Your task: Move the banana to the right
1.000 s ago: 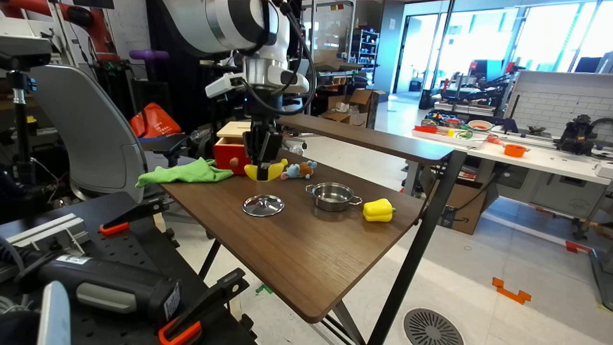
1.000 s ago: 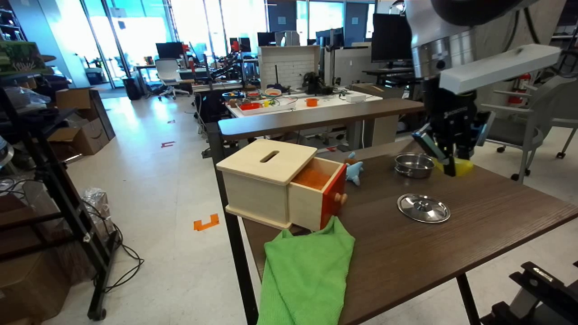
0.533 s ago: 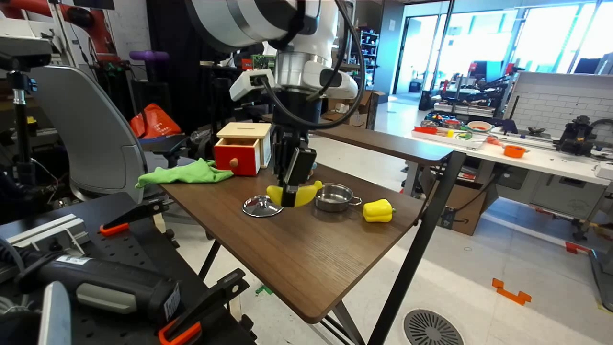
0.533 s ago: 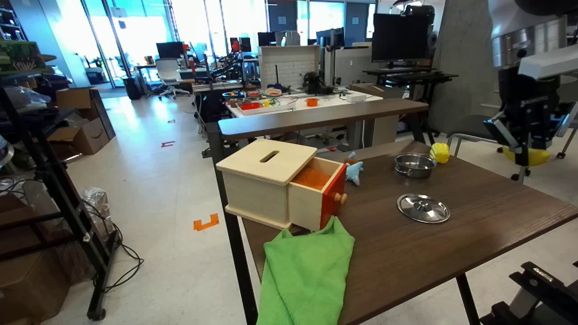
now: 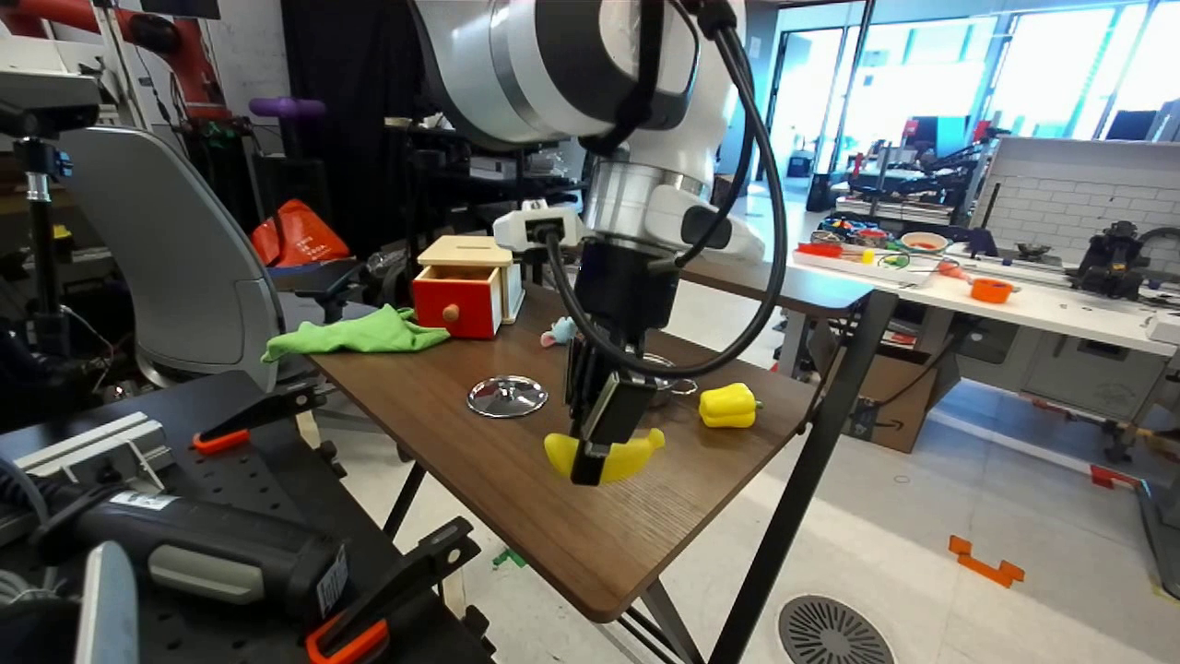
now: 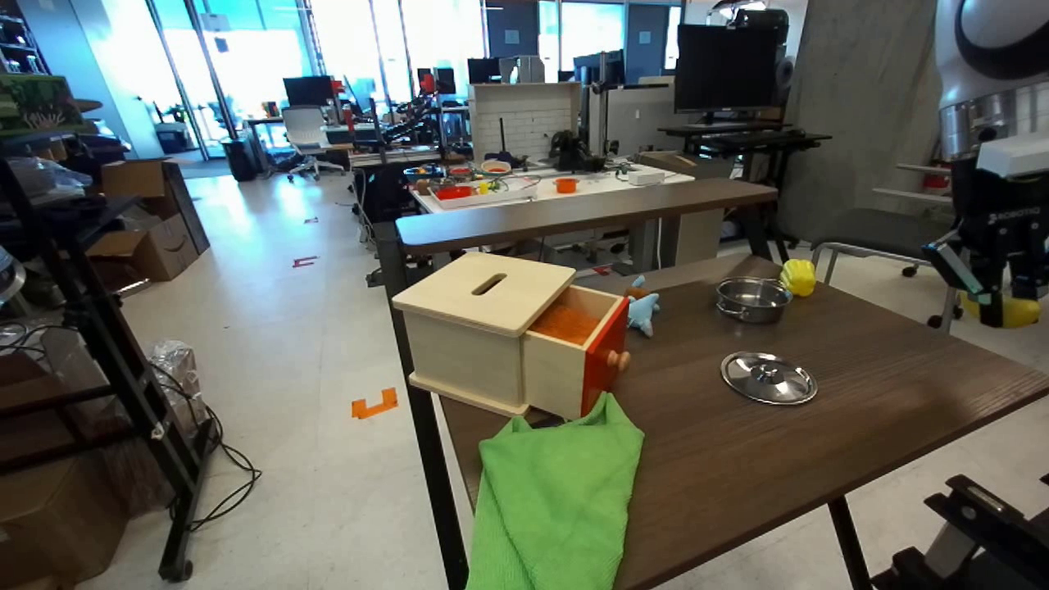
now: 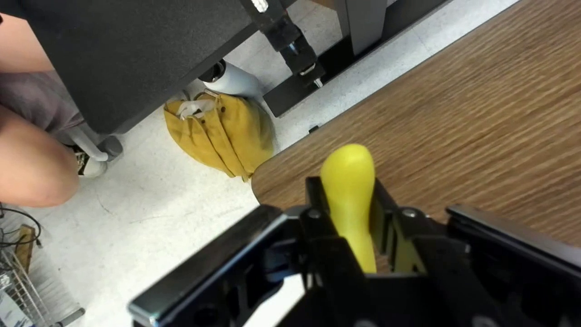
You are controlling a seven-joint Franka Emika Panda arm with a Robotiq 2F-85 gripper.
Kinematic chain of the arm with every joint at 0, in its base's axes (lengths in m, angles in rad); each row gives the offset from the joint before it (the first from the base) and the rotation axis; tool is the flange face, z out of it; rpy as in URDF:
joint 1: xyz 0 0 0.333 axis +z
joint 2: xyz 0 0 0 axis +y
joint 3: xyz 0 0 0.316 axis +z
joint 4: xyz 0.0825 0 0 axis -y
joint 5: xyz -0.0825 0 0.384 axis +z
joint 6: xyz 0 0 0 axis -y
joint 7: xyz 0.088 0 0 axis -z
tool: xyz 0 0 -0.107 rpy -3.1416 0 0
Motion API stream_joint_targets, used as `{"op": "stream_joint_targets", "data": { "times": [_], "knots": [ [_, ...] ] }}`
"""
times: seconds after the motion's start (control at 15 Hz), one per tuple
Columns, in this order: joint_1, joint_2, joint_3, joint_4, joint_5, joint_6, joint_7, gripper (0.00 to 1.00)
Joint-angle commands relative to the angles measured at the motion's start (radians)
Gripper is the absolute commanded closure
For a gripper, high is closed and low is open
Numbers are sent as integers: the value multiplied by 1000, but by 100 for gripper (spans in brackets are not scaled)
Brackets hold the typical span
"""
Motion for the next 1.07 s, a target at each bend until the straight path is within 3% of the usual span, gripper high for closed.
{"op": "stream_joint_targets", "data": {
  "times": [0.0,0.27,0.33,0.4,0.53,0.73,0.93,1.0],
  "knots": [
    [5,94,-9,66,23,-5,-2,94],
    [7,157,-13,112,37,-7,-3,94],
    [10,166,-15,120,39,-9,2,85],
    [10,172,-15,129,41,-14,1,49],
    [13,169,-17,130,41,-8,3,42],
    [18,125,-10,95,47,-10,-6,19],
    [36,4,2,-24,42,54,-28,1],
    [45,-50,5,-80,33,87,-36,0]
  ]
}}
